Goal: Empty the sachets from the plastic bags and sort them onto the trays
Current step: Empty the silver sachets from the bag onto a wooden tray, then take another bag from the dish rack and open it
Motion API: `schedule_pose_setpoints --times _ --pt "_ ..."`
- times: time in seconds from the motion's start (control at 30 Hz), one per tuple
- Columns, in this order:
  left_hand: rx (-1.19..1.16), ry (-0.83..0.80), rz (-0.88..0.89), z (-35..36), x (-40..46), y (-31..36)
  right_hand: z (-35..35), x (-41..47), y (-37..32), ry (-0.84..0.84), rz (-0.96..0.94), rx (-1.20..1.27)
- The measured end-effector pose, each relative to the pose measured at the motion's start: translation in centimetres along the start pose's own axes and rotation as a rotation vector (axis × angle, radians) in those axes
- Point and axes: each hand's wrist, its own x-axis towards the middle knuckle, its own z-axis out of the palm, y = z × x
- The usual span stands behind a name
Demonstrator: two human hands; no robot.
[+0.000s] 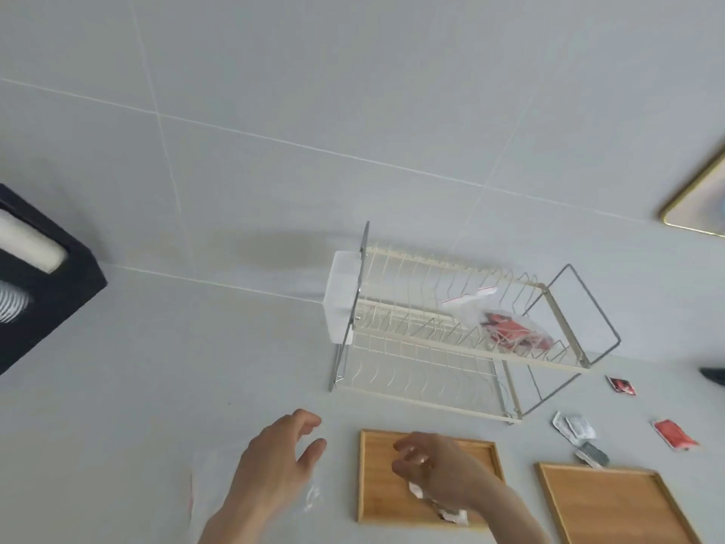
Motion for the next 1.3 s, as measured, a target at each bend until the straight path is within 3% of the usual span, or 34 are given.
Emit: schedule_pose_setpoints --times 0.27,0.37,0.47,0.6,0.83,1.07,1.3 --pt "-0.133 -0.123 0.402 0.4 5.4 15.2 -11.9 -3.8 3.6 0.453 -0.049 0.134" --pt "-0.194 -0.102 0.482 1.0 7.4 19.9 -15.3 -3.9 4.7 0.688 -0.064 0.243" --pt "-0.220 -0.031 0.499 2.1 10.4 23.3 -18.4 -3.2 5.6 0.820 -0.043 0.292" --pt "-0.158 0.010 0.416 3.4 14.4 26.7 -21.2 -0.8 6.4 0.831 -0.032 0.242" --pt "0.135 -0.119 0.198 6.5 19.8 28.1 -23.8 4.4 7.5 0.564 -0.009 0.127" --pt "0.439 -0.140 0.170 8.2 22.3 28.8 -24.1 8.6 8.8 0.481 0.075 -0.037" --pt "0.297 0.061 0.153 8.2 22.5 29.3 -24.2 9.6 9.5 0.567 0.072 0.064"
